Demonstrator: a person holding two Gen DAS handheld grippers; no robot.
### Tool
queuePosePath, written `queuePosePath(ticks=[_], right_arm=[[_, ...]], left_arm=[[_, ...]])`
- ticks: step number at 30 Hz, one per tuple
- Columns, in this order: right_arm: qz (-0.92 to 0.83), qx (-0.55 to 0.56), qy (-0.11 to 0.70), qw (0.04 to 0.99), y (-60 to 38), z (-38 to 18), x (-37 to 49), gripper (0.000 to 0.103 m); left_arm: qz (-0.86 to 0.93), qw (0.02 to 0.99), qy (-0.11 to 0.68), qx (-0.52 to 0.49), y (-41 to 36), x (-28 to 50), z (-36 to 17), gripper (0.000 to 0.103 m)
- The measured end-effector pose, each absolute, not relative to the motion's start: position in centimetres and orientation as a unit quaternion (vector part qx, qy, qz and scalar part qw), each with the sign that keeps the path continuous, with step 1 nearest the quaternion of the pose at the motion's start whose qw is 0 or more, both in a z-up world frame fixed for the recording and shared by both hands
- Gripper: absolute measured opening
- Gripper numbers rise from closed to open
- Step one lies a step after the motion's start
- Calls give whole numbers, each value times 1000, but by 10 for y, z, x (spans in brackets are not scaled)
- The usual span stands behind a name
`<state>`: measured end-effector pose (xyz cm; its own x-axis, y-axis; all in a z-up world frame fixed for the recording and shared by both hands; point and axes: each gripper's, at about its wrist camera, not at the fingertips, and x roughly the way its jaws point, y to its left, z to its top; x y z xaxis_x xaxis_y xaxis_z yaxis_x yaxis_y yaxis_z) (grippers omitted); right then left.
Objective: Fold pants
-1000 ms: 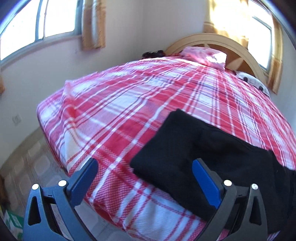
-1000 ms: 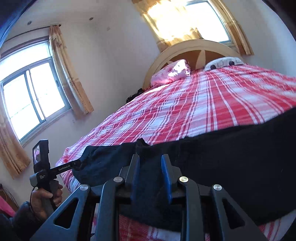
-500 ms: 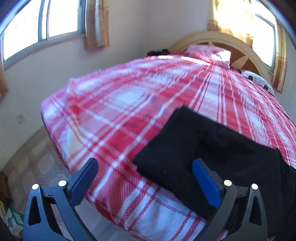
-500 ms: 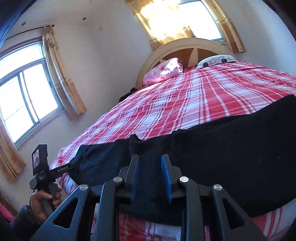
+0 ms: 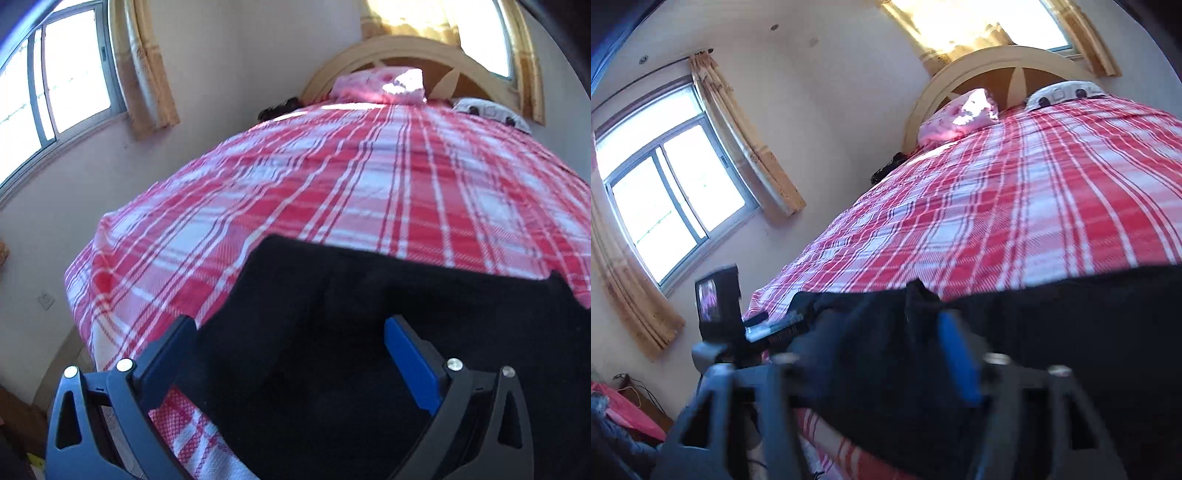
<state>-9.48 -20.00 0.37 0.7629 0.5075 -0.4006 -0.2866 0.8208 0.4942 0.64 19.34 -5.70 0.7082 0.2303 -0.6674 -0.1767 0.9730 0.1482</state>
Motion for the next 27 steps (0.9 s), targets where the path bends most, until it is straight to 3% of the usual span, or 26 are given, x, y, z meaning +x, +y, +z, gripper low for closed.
queuePosePath(ticks=[4, 6, 7, 8, 14, 18, 22, 24, 26, 27], right_arm=[[203, 186, 314, 909, -172, -3, -44, 74], [190, 177, 337, 905, -158, -10, -23, 62], [192, 168, 359, 898, -147, -16, -9, 45], [188, 155, 387, 890, -136, -24, 5, 37], [128, 100, 423, 892, -107, -40, 52, 36], [146, 116, 421, 888, -114, -40, 65, 38], [170, 188, 314, 915, -155, 0, 9, 39], [160, 195, 256, 933, -188, 24, -33, 50], [126, 191, 204, 952, -231, 41, -82, 78], [89, 183, 179, 963, -259, 46, -113, 80]], left_arm=[[88, 926, 366, -14, 210, 2, -63, 103], [87, 927, 364, -20, 212, 1, -64, 103], [87, 928, 361, -18, 209, 1, -65, 103], [89, 930, 357, -12, 207, 0, -66, 103], [108, 933, 344, -22, 207, -5, -69, 103], [119, 934, 335, -12, 203, -7, -70, 103], [117, 934, 338, -17, 204, -5, -69, 103], [118, 934, 338, -16, 204, -5, -70, 103], [121, 933, 338, -16, 203, -5, -70, 103], [123, 933, 337, -16, 202, -5, -70, 103]])
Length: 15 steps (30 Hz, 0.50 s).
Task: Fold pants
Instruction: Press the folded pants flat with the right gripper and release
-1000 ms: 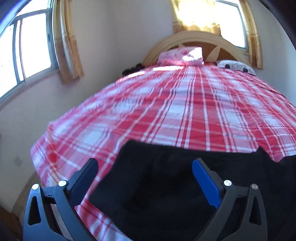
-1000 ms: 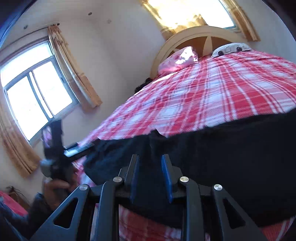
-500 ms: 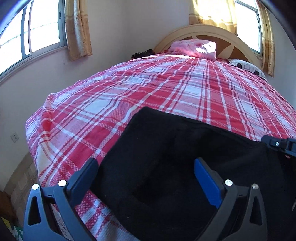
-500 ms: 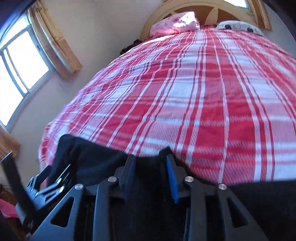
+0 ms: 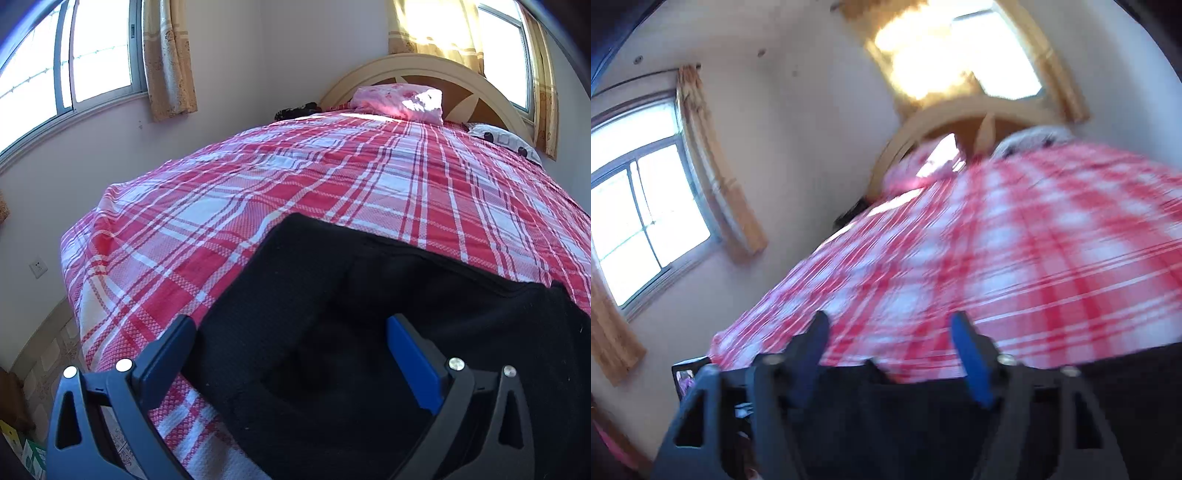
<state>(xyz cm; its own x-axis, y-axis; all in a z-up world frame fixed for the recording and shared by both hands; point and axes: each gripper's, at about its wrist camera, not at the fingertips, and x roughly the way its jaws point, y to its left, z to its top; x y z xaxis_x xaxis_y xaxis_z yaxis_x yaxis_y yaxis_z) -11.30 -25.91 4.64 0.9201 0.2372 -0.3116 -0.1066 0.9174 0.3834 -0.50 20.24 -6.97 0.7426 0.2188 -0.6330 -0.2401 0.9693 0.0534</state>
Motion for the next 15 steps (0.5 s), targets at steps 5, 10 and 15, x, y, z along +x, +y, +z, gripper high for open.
queuePosePath(ticks=[5, 10, 15], right_arm=[[-65, 216, 192, 955, -372, 22, -203, 81], [-61, 308, 244, 917, -412, -36, -228, 81], [-51, 249, 242, 936, -389, -46, -219, 76]], left_arm=[[132, 933, 334, -10, 199, -5, -70, 103], [137, 931, 339, -9, 198, -4, -69, 103], [137, 931, 338, -10, 198, -4, -70, 103]])
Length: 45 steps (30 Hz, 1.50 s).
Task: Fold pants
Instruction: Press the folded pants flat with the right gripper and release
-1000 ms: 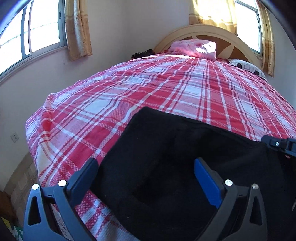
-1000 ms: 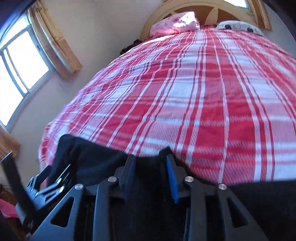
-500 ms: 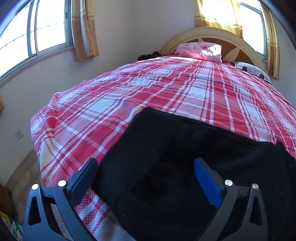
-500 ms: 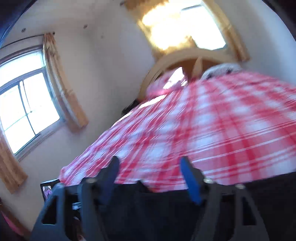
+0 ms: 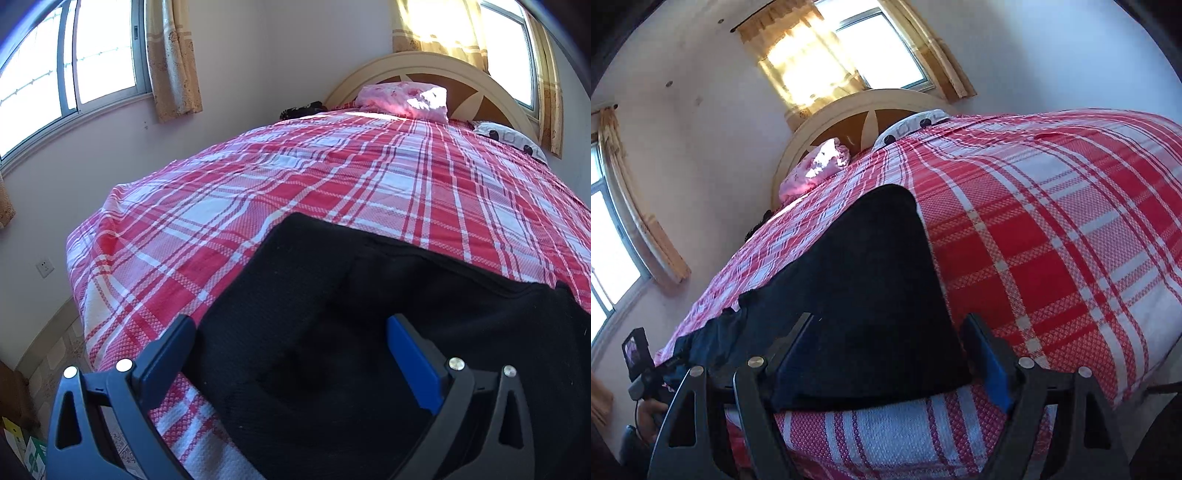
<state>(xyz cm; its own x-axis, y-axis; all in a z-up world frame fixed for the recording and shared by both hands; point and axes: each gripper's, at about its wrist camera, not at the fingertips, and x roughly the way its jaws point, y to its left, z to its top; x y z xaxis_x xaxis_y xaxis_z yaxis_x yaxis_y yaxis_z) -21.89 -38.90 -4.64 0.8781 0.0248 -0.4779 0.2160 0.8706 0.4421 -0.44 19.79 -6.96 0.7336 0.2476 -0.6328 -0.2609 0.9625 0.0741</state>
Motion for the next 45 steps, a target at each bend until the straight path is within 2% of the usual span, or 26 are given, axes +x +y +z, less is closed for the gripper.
queuePosePath(ticks=[1, 2, 5, 10, 13, 17, 23, 24, 26, 29, 31, 35, 40, 45], right_arm=[[-47, 246, 244, 937, -388, -45, -218, 58], [-44, 246, 251, 935, -387, -45, -217, 45], [-43, 250, 264, 931, -394, -46, -218, 31], [-76, 194, 267, 941, -379, -35, -224, 17], [-109, 172, 258, 945, -376, -27, -228, 16], [-136, 147, 293, 935, -379, -40, -228, 16], [-153, 112, 282, 940, -371, -40, -228, 19], [-154, 112, 281, 941, -371, -39, -224, 20], [-157, 133, 276, 939, -379, -39, -227, 37], [-173, 200, 232, 936, -392, -25, -248, 39], [-181, 187, 186, 948, -387, -7, -261, 41], [-130, 127, 177, 967, -355, 17, -250, 43], [-19, 123, 191, 974, -303, 14, -207, 43], [28, 115, 219, 968, -257, -6, -168, 43]], left_arm=[[137, 931, 339, -9, 198, -4, -70, 103], [138, 931, 337, -9, 198, -5, -70, 103], [141, 932, 334, -6, 196, -6, -70, 103], [139, 931, 337, -5, 196, -5, -69, 103], [137, 932, 337, -5, 196, -5, -69, 103], [140, 933, 332, -1, 195, -6, -70, 103], [140, 934, 328, 4, 194, -7, -70, 103], [140, 934, 329, 3, 195, -7, -70, 103], [136, 934, 331, 0, 196, -7, -69, 103], [114, 937, 331, -14, 203, -11, -63, 103], [115, 942, 316, -11, 208, -19, -56, 103], [135, 951, 276, -20, 235, -41, -39, 103], [137, 942, 295, -80, 273, -55, -38, 103], [113, 938, 304, -121, 270, -63, -51, 103]])
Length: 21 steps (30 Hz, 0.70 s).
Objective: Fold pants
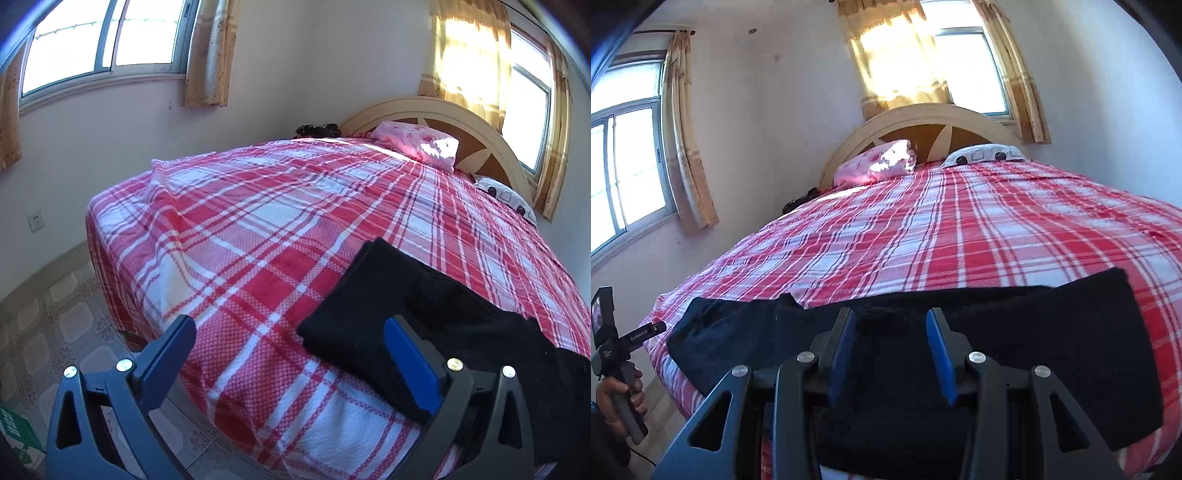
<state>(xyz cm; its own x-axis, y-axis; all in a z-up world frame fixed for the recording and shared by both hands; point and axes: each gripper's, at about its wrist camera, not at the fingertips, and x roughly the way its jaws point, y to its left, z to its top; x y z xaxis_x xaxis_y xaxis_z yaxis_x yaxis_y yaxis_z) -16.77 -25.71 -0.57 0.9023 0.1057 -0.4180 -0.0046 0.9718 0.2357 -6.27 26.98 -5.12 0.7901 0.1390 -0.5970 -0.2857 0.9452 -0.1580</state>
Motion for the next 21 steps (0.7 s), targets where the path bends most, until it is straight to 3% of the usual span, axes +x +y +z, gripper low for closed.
queuePosePath(ticks=[5, 10, 21], right_arm=[[46, 160, 253, 953, -262, -42, -146, 43], [46, 161, 247, 954, -262, -41, -147, 47], [56, 163, 245, 954, -262, -40, -148, 51]], left_arm=[[70, 918, 341, -191, 266, -54, -64, 102], [49, 910, 339, -235, 254, -59, -58, 91], [-44, 893, 332, -301, 251, -54, -62, 91]])
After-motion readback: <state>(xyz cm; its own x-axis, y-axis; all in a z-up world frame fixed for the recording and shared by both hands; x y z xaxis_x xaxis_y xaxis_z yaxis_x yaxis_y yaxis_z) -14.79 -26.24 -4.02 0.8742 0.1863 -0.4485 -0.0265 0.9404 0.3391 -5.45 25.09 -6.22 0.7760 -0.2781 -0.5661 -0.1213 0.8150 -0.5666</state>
